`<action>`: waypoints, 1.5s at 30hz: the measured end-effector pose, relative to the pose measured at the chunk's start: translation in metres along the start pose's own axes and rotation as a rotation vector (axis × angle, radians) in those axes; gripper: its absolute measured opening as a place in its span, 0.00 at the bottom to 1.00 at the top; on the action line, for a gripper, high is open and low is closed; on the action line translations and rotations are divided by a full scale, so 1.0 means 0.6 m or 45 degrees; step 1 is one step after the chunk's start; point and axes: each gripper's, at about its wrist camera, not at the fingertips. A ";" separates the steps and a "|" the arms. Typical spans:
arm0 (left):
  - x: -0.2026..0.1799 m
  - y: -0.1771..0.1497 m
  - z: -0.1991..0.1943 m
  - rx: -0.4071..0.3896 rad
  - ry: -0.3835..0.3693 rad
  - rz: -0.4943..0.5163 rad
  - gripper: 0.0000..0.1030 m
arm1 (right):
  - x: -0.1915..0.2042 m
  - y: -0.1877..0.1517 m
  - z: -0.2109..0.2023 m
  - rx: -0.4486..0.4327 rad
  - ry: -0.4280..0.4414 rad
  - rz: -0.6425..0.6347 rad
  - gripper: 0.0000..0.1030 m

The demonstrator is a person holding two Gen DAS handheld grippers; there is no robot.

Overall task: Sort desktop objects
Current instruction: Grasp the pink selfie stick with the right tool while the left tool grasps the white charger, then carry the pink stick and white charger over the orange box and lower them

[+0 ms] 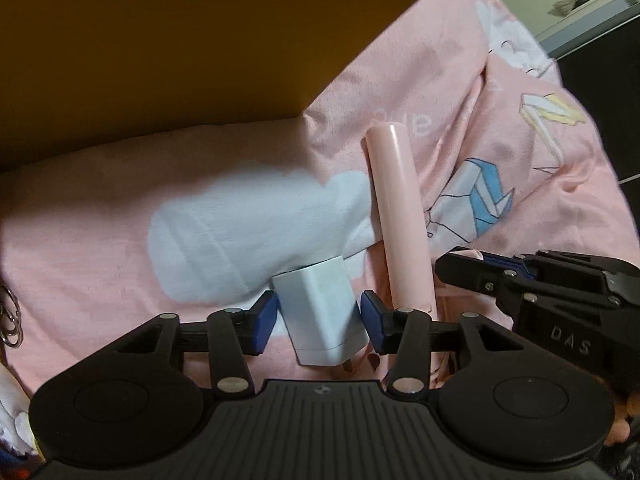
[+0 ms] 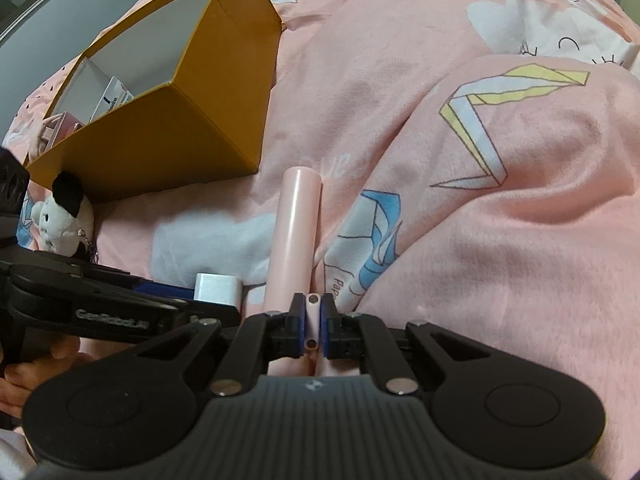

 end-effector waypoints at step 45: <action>-0.011 -0.014 -0.271 -0.320 0.160 0.283 0.36 | 0.053 0.083 -0.141 -0.290 0.100 0.116 0.06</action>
Point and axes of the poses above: each gripper's, at about its wrist camera, not at the fingertips, and z roughly the way its jaws point, x to its left, y to its top, and after that the axes turned 12 degrees about -x, right-handed
